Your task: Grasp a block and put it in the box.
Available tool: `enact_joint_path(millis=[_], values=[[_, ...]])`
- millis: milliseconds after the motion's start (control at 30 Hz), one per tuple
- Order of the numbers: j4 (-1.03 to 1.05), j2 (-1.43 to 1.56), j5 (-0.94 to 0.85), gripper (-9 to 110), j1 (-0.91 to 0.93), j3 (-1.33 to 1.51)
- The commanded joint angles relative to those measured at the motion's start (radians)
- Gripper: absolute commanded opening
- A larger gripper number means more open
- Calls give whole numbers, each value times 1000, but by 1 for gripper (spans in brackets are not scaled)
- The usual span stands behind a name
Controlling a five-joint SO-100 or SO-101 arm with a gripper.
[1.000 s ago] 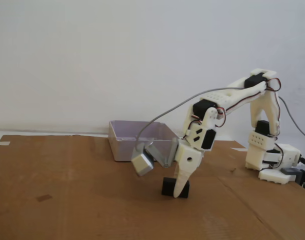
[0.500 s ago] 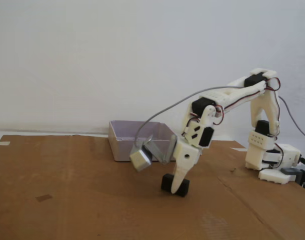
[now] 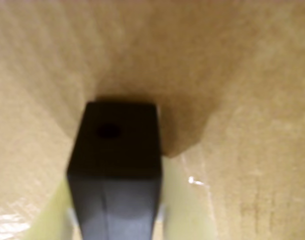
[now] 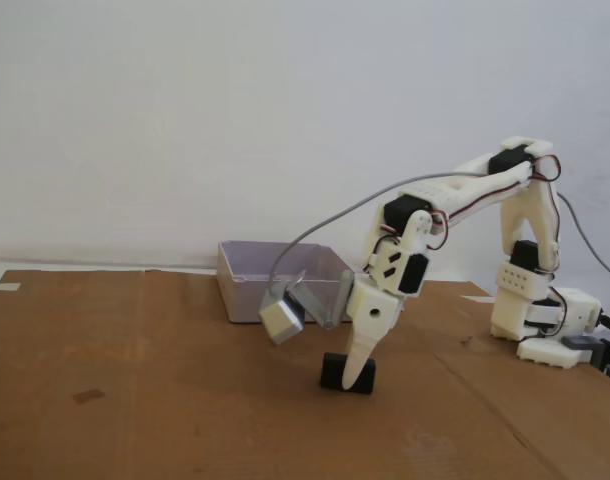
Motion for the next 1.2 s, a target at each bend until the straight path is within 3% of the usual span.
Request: enact_joint_path(millis=[0, 233, 1167], values=[[-12, 35, 9, 4, -26, -5], [-14, 38, 3, 0, -25, -9], [-17, 89, 0, 0, -28, -195]])
